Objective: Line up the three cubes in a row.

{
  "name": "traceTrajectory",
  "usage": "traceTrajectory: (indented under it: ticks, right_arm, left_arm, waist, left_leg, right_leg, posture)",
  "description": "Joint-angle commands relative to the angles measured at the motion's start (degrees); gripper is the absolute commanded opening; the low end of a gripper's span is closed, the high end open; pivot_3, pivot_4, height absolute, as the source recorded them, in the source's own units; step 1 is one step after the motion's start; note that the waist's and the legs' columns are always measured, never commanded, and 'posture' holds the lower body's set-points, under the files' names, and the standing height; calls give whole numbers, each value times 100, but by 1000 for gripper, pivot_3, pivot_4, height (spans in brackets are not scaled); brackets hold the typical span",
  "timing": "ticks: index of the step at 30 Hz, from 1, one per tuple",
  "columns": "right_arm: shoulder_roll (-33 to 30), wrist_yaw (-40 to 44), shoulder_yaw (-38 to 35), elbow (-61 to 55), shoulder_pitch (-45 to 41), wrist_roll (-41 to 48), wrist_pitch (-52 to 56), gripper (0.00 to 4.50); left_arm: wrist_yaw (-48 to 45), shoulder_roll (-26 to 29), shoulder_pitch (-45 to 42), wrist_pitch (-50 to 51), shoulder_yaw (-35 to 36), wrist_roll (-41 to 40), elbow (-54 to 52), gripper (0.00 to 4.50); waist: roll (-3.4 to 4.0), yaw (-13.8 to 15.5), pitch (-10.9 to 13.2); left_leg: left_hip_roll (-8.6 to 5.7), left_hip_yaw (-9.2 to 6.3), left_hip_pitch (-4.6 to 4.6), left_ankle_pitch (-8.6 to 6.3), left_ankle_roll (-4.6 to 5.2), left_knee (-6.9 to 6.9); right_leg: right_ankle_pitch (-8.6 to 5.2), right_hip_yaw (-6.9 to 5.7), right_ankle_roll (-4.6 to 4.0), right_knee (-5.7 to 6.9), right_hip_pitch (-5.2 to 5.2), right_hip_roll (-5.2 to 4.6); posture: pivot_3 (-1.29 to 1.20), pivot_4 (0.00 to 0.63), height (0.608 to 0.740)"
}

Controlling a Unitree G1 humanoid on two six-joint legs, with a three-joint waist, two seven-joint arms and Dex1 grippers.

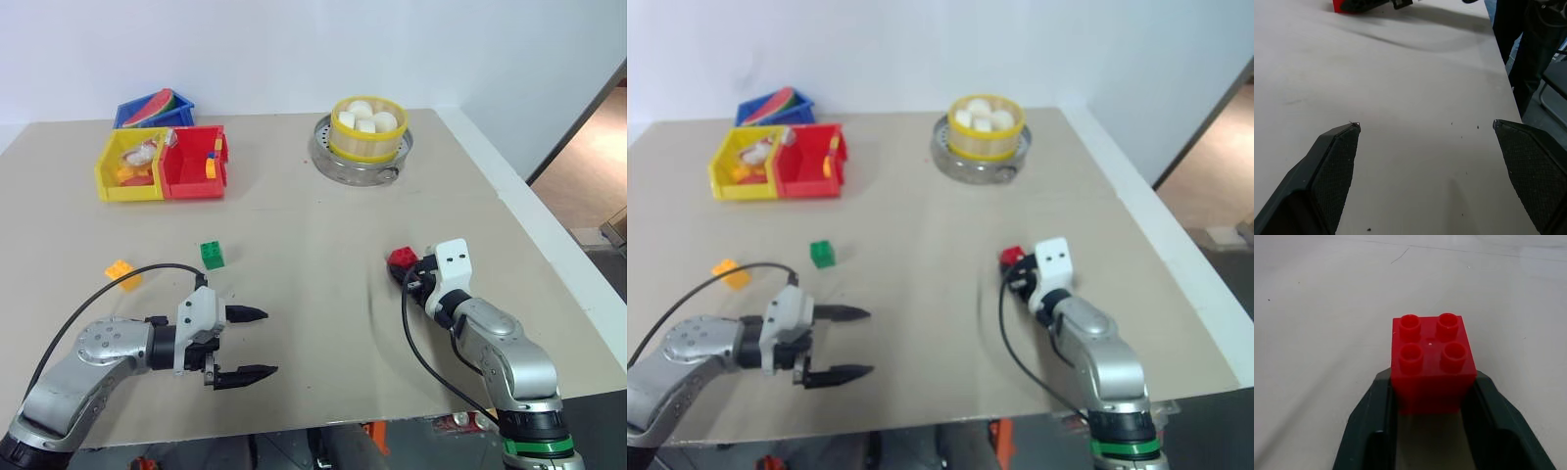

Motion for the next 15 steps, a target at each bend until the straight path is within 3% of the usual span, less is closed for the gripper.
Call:
traceTrajectory:
  ticks: [1, 5, 9, 15]
  right_arm:
    - [-171, 418, 29, -97, -266, 124, -122, 1237]
    - [-589, 1611, 482, 104, -1080, 304, -301, 1237]
    - [-874, 3605, 1378, 711, -2142, 515, -683, 1237]
    - [-918, 5280, 2393, 2006, -2717, -40, -1969, 1237]
  left_arm:
    - [197, -4, 147, -179, 369, 13, -178, 4500]
    - [547, -164, 511, -397, 710, 91, -174, 4500]
    - [1063, -512, 856, -622, 908, 289, -181, 4500]
    - [1812, -998, 1067, -783, 1000, 572, -245, 4500]
  waist:
    - [1, -6, 0]
    - [7, -62, 5]
    - [4, -92, 3]
    - [-2, -43, 0]
  left_leg:
    - [0, 1, 0, 0, 0, 0]
    - [3, 20, 7, 0, 0, 0]
    - [5, 25, 15, 0, 1, 0]
    - [6, 19, 8, -4, 8, 0]
  right_leg:
    - [0, 1, 0, 0, 0, 1]
    - [5, 15, 4, 2, -2, 5]
    - [10, 19, 6, 2, 3, 8]
    - [6, 9, 0, -2, 4, 3]
  posture:
    - [0, 150, 740]
    - [0, 150, 740]
    - [0, 150, 740]
    - [0, 150, 740]
